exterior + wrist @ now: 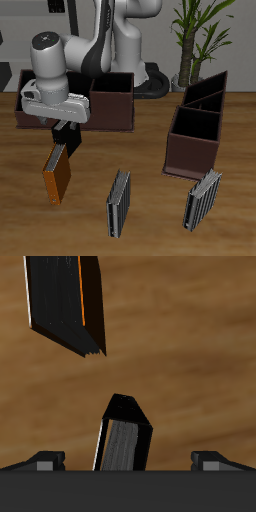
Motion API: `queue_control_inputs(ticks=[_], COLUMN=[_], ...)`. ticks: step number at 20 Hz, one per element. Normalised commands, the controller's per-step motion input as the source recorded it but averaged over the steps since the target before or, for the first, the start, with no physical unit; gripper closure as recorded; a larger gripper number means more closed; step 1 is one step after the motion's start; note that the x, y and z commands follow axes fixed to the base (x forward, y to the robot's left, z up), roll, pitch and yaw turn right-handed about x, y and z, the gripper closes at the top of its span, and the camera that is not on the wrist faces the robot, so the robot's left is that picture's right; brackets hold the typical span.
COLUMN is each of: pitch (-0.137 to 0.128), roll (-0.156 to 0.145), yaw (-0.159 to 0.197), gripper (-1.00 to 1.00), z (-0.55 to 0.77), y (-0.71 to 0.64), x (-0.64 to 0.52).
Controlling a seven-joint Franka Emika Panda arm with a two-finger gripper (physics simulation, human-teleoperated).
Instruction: Place the black book into the left desk caddy's right compartment
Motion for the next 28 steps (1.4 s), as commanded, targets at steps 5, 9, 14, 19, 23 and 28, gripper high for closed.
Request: queue_control_inputs(ticks=[5,9,14,19,23,28], pitch=[0.018,-0.001,0.001,-0.001,-0.009,-0.039], roll=[0.001,0.018,0.004,-0.002,-0.010,-0.020], yaw=[0.035,-0.019,-0.030,-0.010,-0.028,0.045], gripper=[-1.00,1.00,1.00,1.00,1.00,1.00], z=[-0.11,0.00,0.06,0.10,0.25,0.39], y=[0.06,0.10,-0.02,-0.01,0.17,0.38], x=[0.06,0.07,0.05,0.03,-0.05,-0.16])
